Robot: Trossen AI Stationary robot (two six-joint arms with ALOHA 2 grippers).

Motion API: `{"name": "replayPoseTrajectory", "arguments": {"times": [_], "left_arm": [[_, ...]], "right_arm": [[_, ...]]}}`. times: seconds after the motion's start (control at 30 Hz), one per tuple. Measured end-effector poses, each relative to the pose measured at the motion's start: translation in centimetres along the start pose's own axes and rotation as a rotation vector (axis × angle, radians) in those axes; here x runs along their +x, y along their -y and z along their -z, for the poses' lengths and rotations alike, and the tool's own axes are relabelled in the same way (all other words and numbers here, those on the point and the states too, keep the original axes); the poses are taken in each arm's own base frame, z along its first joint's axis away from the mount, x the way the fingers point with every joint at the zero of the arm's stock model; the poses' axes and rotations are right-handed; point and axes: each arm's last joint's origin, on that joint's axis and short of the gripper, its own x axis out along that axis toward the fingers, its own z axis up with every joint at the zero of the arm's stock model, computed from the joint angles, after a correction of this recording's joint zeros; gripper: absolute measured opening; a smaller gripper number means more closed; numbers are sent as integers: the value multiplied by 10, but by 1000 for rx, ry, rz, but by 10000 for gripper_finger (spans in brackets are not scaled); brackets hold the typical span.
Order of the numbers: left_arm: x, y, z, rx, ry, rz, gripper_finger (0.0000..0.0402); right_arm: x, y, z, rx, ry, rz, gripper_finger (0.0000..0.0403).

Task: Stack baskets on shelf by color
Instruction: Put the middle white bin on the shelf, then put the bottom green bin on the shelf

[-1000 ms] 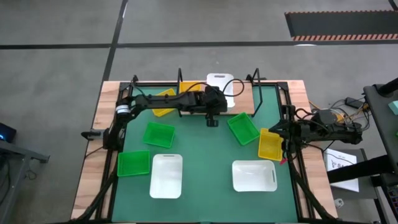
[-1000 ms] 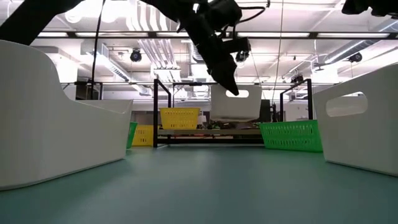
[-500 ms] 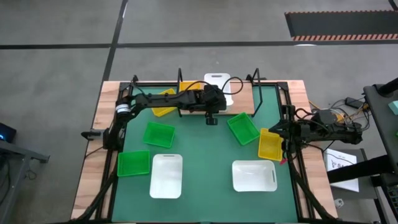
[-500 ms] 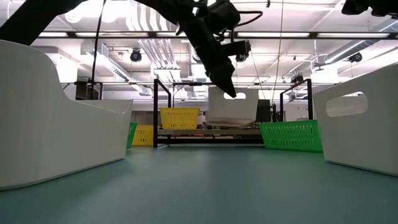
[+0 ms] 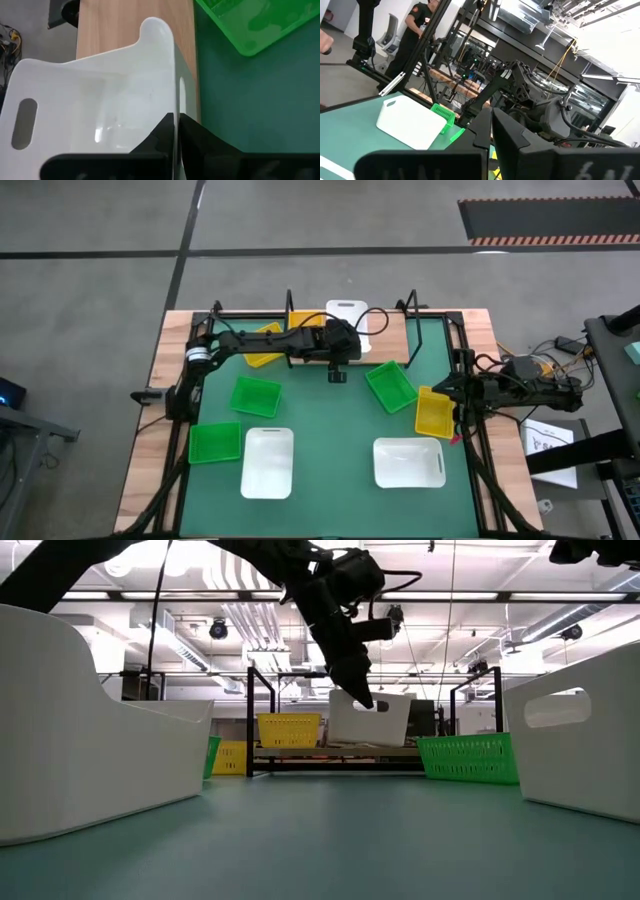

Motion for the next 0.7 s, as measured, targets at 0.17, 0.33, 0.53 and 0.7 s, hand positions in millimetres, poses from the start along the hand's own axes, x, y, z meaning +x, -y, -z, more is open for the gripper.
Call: {"name": "replayPoseTrajectory", "arguments": {"times": [0.17,0.33,0.53,0.7], "left_arm": [[0,0,-1,-1,4,-1,0],[0,0,0,0,1,1,3],[-1,0,0,-13,3,0,55],[-1,0,-1,-24,-2,-14,106]], "right_arm": [[0,0,0,2,-1,0,9],[0,0,0,2,-1,0,9],[0,0,0,2,-1,-1,9],[0,0,0,2,-1,-1,9]]}}
